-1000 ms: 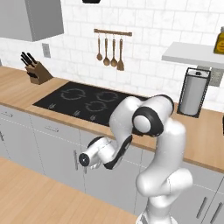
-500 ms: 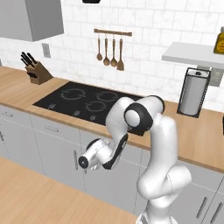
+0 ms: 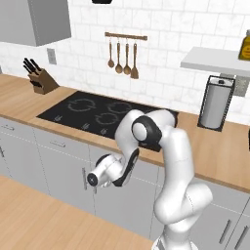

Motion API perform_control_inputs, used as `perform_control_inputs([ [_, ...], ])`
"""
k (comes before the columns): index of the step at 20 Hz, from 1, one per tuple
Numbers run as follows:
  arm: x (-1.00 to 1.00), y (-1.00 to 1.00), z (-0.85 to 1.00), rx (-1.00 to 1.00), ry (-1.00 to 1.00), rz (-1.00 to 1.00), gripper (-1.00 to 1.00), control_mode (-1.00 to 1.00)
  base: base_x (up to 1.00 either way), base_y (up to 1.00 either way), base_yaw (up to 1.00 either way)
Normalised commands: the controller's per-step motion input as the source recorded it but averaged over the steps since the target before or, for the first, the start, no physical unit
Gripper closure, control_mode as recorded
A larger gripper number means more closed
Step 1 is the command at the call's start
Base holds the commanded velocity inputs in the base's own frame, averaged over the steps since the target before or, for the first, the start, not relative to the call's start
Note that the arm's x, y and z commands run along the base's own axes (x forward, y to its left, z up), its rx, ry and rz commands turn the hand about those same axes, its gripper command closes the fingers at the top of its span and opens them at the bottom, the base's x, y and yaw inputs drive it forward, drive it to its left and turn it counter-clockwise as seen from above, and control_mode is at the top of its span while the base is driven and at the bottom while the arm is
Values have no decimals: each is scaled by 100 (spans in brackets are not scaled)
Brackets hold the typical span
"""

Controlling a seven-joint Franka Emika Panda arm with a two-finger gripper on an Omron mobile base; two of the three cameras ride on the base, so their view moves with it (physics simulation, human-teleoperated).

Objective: Take a straw from the drawer in front and place it inside the glass cup on the dining counter.

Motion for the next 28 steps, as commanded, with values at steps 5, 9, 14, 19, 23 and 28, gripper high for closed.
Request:
perform_control_inputs([
  [5,40,-3,-14,0,0,0,-100,-100,0,0,0],
  [9,42,0,-39,-5,0,0,-100,-100,0,0,0],
  [14,31,-1,-41,-2,0,0,-100,-100,0,0,0],
  [19,28,-12,-14,0,0,0,-100,-100,0,0,0],
  [23,36,-46,-5,0,0,4,-100,-100,0,0,0],
  [28,34,-67,-11,4,0,11,-100,-100,0,0,0],
])
